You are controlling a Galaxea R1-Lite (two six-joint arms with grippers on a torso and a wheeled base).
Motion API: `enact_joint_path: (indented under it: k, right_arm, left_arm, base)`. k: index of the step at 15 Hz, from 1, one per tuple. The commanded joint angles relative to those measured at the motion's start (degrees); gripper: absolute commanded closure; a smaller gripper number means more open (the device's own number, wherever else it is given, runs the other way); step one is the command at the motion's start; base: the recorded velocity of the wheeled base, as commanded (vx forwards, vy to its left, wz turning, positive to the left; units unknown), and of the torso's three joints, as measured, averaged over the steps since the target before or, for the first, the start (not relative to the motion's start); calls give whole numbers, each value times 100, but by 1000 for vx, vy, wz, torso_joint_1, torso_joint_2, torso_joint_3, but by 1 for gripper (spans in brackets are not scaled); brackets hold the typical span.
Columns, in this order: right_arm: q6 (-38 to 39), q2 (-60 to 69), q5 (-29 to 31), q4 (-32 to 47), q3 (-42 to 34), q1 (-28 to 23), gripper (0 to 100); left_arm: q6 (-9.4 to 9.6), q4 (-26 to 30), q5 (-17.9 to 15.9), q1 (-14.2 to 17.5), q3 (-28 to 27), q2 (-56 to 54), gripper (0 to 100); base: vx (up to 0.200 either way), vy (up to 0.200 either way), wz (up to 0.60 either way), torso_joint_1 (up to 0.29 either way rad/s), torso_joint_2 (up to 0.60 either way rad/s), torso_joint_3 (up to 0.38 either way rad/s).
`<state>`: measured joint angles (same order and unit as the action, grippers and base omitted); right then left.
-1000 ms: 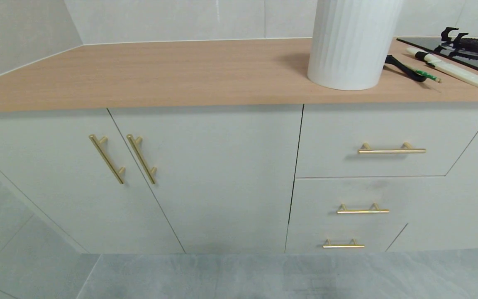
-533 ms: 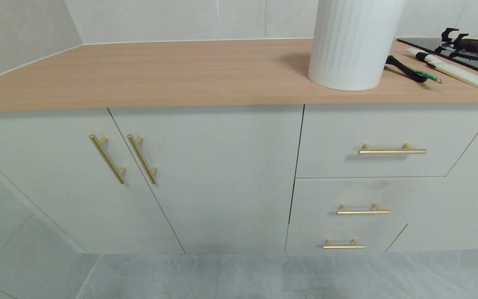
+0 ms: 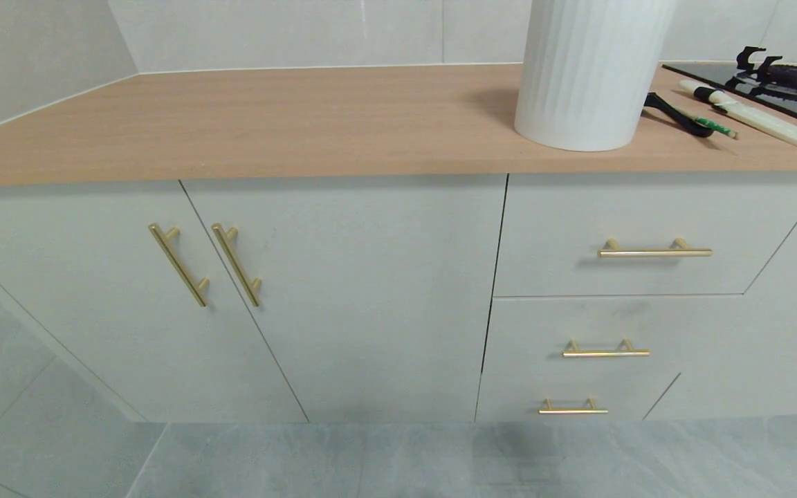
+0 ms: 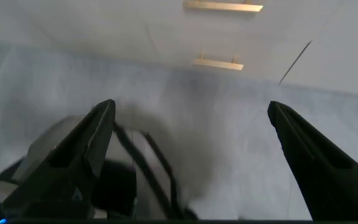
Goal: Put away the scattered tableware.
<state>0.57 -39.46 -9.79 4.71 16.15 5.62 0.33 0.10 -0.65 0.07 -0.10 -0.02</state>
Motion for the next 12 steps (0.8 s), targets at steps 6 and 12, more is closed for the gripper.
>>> enact_joint_path:
  k: [6, 12]
  right_arm:
    - [-31, -6671, 1023, -2747, 1979, 255, 0]
    - [22, -7664, 1489, -4716, 1698, 176, 0]
  left_arm:
    - [2, -1, -6, 1, 1, 2, 0]
    - [2, -1, 3, 1, 1, 2, 0]
  base:
    - [0, 0, 0, 0, 0, 0]
    - [0, 0, 0, 0, 0, 0]
